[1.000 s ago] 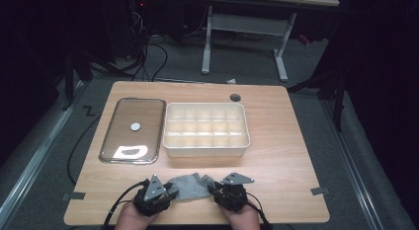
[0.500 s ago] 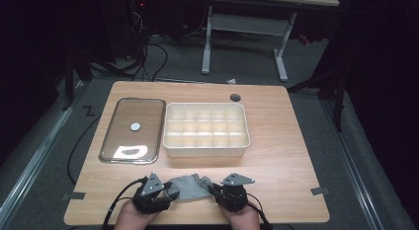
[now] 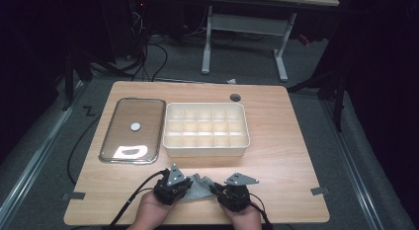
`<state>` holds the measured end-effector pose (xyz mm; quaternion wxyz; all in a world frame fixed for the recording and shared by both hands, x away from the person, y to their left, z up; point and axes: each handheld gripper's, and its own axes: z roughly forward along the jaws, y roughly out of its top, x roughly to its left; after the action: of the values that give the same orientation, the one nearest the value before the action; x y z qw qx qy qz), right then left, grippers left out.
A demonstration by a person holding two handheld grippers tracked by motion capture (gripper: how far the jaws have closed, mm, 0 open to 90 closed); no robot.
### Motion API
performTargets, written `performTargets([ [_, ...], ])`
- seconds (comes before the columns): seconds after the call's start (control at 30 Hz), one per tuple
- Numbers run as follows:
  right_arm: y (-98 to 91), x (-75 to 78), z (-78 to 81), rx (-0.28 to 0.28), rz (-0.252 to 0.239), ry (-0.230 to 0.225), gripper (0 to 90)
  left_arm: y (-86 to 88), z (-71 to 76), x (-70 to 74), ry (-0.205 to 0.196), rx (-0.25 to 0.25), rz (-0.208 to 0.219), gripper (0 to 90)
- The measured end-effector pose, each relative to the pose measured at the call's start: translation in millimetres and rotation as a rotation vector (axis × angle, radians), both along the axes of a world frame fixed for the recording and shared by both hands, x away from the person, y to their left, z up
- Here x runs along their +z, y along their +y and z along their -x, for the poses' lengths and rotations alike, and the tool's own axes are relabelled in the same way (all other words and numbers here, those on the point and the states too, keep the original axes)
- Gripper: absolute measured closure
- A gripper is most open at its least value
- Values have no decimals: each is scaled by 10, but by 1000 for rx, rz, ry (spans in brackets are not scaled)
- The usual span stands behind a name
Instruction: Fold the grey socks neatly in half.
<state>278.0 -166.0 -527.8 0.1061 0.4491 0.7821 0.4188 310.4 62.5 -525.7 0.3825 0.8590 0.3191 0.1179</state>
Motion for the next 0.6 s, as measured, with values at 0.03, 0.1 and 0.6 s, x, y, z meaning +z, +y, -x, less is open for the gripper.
performTargets([
  [0.03, -6, 1, 1, 1, -4, 1, 816, -25, 7, -12, -14, 5, 3, 822],
  [0.1, -25, 8, 3, -1, -13, 0, 816, -77, 10, -11, -30, 4, -14, 822],
  [0.6, -183, 255, 106, -5, -117, -96, 822, -539, 125, -50, -144, -25, -61, 804],
])
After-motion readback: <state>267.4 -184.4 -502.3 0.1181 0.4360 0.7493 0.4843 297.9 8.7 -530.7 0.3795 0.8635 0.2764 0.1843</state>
